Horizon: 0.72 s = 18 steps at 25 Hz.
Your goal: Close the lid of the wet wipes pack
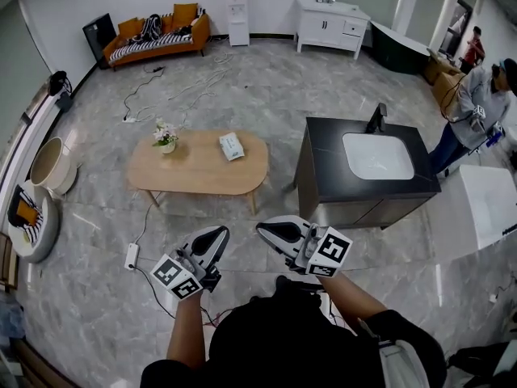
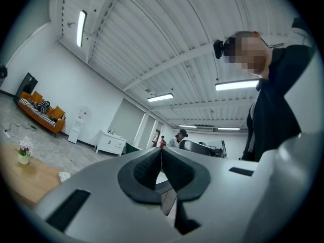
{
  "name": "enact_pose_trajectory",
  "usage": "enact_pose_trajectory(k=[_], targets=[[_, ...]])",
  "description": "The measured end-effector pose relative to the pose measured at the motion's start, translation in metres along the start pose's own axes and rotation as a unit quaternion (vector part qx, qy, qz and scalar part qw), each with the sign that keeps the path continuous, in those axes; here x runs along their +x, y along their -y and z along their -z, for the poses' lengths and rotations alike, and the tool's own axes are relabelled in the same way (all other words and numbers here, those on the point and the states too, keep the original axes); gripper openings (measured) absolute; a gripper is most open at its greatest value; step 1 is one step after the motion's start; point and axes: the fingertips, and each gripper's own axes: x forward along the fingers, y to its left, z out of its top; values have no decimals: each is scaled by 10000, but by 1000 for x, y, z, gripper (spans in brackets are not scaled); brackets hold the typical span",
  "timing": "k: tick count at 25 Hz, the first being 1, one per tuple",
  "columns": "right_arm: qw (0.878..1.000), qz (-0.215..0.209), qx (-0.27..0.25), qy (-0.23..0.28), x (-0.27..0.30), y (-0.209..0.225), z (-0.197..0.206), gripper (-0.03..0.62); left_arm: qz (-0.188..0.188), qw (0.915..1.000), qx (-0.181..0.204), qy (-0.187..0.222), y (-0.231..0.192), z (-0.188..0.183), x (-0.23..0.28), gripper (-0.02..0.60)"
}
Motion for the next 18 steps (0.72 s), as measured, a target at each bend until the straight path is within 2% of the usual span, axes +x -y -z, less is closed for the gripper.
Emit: enact_pose_trajectory(k=[6,18], targets=[[9995,199,56,-235,-3,-16,19,9,142,9998,-108,-37,6,12,-19,17],[9991,306,-112,-284,0,-23,13,9,396,9990,-193,-105,12,15,-16,17]])
